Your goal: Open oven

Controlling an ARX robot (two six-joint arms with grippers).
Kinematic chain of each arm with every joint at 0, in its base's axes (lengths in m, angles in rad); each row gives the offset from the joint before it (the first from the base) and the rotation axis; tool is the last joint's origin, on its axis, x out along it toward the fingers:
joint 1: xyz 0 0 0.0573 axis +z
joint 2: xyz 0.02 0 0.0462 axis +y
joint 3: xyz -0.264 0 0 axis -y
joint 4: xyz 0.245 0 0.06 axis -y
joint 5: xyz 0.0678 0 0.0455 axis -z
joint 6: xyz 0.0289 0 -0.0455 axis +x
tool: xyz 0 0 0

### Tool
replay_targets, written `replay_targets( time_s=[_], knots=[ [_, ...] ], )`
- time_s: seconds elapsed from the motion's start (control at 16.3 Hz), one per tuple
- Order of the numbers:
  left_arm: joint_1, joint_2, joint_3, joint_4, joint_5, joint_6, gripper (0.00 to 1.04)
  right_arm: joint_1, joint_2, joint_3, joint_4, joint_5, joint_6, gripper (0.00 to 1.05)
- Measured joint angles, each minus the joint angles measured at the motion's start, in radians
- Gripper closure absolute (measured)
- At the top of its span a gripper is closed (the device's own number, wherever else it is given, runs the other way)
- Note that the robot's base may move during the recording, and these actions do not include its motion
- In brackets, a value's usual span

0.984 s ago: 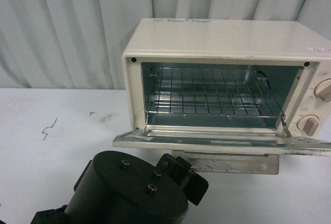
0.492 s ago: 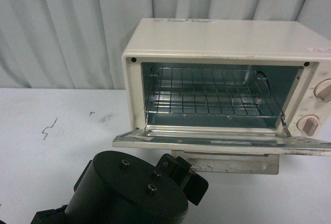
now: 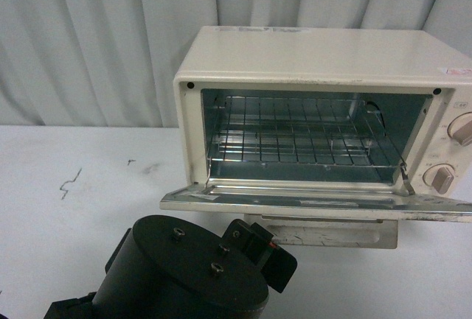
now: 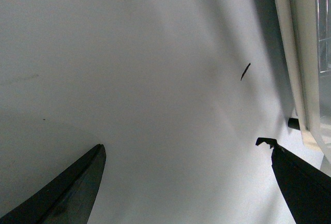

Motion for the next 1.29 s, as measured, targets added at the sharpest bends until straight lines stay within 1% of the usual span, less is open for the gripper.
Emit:
replay_targets(
  time_s=[0.06,0.25,0.31,0.37,0.43,0.49,0.55,0.62,0.68,0.74,0.86,0.98,1.11,1.29],
  knots=[
    [0.0,0.0,0.0,0.0,0.0,0.0,0.07,0.0,-0.029,-0.001,-0.05,0.0,0.0,1.03],
    [0.0,0.0,0.0,0.0,0.002,0.0,0.07,0.0,-0.095,-0.001,-0.119,-0.001,0.0,1.03],
    [0.0,0.0,0.0,0.0,0.0,0.0,0.07,0.0,-0.129,0.001,-0.094,-0.002,0.0,1.03],
    [0.0,0.0,0.0,-0.001,0.001,0.0,0.07,0.0,-0.126,-0.001,-0.117,0.0,0.0,1.03],
    [0.0,0.0,0.0,-0.001,0.001,0.0,0.07,0.0,-0.13,-0.001,-0.114,-0.001,0.0,0.77],
    [-0.036,-0.022,0.055,-0.188,-0.214,-0.08,0.07,0.0,-0.13,-0.001,-0.114,-0.002,0.0,0.37],
    [-0.04,-0.102,-0.066,-0.115,-0.31,-0.106,0.07,0.0,-0.13,-0.001,-0.113,-0.001,0.0,0.06],
    [-0.027,-0.141,-0.081,-0.098,-0.276,-0.077,0.07,0.0,-0.13,-0.001,-0.113,-0.002,0.0,0.07],
    [-0.003,-0.184,-0.109,-0.055,-0.232,-0.029,0.07,0.0,-0.13,-0.001,-0.114,-0.001,0.0,0.06],
    [0.021,-0.235,-0.151,-0.031,-0.149,0.039,0.07,0.0,-0.13,-0.001,-0.113,-0.001,0.0,0.06],
    [0.048,-0.299,-0.211,-0.019,-0.048,0.137,0.07,0.0,-0.13,-0.001,-0.113,-0.001,0.0,0.06],
    [0.084,-0.402,-0.268,-0.053,0.004,0.256,0.07,0.0,-0.13,-0.001,-0.113,-0.001,0.0,0.06],
    [0.119,-0.55,-0.329,-0.132,0.0,0.38,0.07,0.0,-0.13,-0.001,-0.113,-0.001,0.0,0.06],
    [0.14,-0.864,-0.352,-0.311,-0.066,0.563,0.07,0.0,-0.13,-0.001,-0.114,-0.001,0.0,0.06]
  ],
)
